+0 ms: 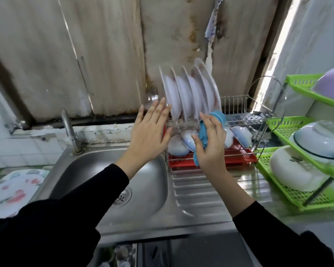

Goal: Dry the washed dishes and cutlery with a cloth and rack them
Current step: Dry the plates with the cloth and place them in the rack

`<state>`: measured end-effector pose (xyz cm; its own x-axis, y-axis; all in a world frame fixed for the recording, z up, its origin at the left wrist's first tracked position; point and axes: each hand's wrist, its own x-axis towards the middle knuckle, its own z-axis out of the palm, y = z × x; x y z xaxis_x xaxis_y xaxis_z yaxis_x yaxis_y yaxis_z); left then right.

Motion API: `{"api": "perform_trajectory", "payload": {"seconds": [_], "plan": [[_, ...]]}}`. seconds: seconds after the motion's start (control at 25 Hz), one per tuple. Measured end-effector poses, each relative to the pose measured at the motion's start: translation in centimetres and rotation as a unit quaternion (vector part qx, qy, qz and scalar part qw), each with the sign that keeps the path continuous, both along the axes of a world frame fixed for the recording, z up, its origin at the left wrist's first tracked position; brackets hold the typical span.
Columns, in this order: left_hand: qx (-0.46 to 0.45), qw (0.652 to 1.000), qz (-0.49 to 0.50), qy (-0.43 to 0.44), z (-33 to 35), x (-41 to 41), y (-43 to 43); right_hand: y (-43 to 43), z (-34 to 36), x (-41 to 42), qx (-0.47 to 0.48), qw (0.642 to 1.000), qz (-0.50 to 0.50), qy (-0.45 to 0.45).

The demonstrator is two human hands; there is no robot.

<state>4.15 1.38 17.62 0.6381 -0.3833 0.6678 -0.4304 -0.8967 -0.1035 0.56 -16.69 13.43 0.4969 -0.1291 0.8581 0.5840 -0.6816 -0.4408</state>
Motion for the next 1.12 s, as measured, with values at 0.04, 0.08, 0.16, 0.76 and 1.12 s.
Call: {"api": "perform_trajectory", "payload": {"seconds": [0.04, 0.08, 0.16, 0.76, 1.12], "plan": [[-0.006, 1.000, 0.005, 0.015, -1.0, -0.9, 1.2, 1.1, -0.8, -0.6, 0.003, 1.000, 0.006, 0.006], [-0.011, 0.999, 0.012, 0.033, -2.1, -1.7, 2.4, 2.3, -1.6, -1.1, 0.006, 1.000, 0.009, 0.013], [-0.029, 0.996, 0.035, 0.071, -4.7, -3.3, 5.2, 5.0, -3.6, -2.1, 0.012, 0.999, 0.016, 0.050], [-0.141, 0.939, 0.225, 0.219, -16.3, -8.0, 32.5, 32.0, -11.4, -2.3, -0.017, 0.953, 0.190, 0.237], [-0.240, 0.868, 0.276, 0.336, -24.6, -4.4, 49.5, 47.0, -12.8, 1.1, -0.067, 0.929, 0.233, 0.280]]}}
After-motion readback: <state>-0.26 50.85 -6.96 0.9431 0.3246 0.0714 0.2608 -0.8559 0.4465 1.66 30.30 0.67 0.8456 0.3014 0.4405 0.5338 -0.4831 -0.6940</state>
